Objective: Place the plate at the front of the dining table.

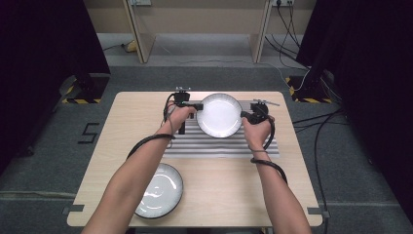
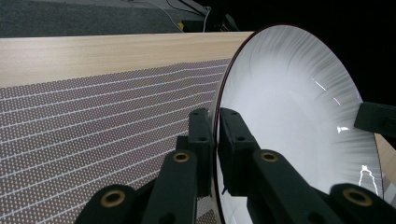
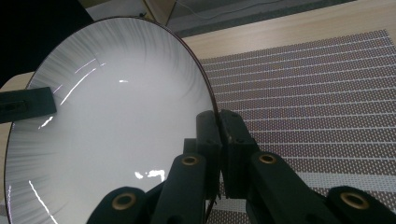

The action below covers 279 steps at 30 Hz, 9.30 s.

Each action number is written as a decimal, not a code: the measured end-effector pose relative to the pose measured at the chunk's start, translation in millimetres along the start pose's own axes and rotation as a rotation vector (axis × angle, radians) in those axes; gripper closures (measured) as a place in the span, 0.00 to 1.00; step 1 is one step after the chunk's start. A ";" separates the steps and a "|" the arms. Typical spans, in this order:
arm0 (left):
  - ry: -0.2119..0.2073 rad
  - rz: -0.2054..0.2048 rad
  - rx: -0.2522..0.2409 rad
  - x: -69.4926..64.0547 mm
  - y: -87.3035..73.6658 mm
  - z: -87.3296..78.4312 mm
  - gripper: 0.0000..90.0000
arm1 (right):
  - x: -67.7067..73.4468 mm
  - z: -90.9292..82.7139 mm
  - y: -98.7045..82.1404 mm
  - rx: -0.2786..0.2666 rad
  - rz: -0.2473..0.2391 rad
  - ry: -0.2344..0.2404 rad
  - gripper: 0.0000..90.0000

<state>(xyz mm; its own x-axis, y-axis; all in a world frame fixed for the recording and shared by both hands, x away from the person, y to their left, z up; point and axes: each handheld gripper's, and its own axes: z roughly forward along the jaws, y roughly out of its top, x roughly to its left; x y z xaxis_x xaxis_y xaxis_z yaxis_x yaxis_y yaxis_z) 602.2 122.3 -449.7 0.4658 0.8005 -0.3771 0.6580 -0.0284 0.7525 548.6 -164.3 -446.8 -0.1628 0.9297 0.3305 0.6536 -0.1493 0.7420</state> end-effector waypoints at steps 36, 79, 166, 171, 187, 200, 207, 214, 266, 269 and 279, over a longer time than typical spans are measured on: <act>0.030 -0.023 0.029 7.4 -8.6 9.9 0.92 | -1.5 13.0 -6.6 0.034 0.003 -0.012 0.97; 0.089 -0.075 0.015 11.1 -22.4 26.7 0.78 | -6.2 31.2 -17.8 0.043 0.038 -0.018 0.98; 0.068 0.080 0.061 17.2 -51.2 -105.9 0.36 | 2.7 -44.9 -30.7 0.073 -0.031 0.004 0.59; 0.056 0.094 0.058 15.6 -57.0 -114.3 0.36 | -0.4 -49.5 -34.8 0.069 -0.025 0.008 0.58; 0.025 0.093 0.021 15.1 -81.0 -138.6 0.36 | -9.4 -64.8 -50.4 0.049 -0.039 0.016 0.59; 0.003 0.079 -0.010 17.0 -99.1 -156.9 0.36 | -11.4 -81.6 -61.6 0.046 -0.043 0.033 0.59; 0.017 0.091 -0.021 20.4 -108.0 -166.7 0.36 | -12.2 -92.0 -68.5 0.038 -0.056 0.035 0.59; 0.020 0.097 -0.024 22.7 -116.9 -174.4 0.36 | -15.6 -100.6 -74.5 0.038 -0.051 0.033 0.58; 0.072 0.037 -0.085 49.4 -174.0 -230.6 0.36 | -40.3 -145.0 -114.7 0.026 -0.035 0.012 0.58; 0.078 0.027 -0.087 52.3 -178.4 -234.5 0.36 | -42.6 -147.4 -117.0 0.027 -0.030 0.009 0.58; 0.091 -0.003 -0.101 58.7 -190.0 -246.6 0.36 | -49.7 -156.7 -123.6 0.012 -0.015 -0.004 0.58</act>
<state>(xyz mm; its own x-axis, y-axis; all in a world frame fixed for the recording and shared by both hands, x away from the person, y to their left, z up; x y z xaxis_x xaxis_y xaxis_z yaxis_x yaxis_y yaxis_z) 358.6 322.3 -481.7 0.4057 0.8515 -0.3321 0.5940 0.0305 0.8039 360.1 -244.8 -463.6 -0.1698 0.9330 0.3174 0.6597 -0.1317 0.7399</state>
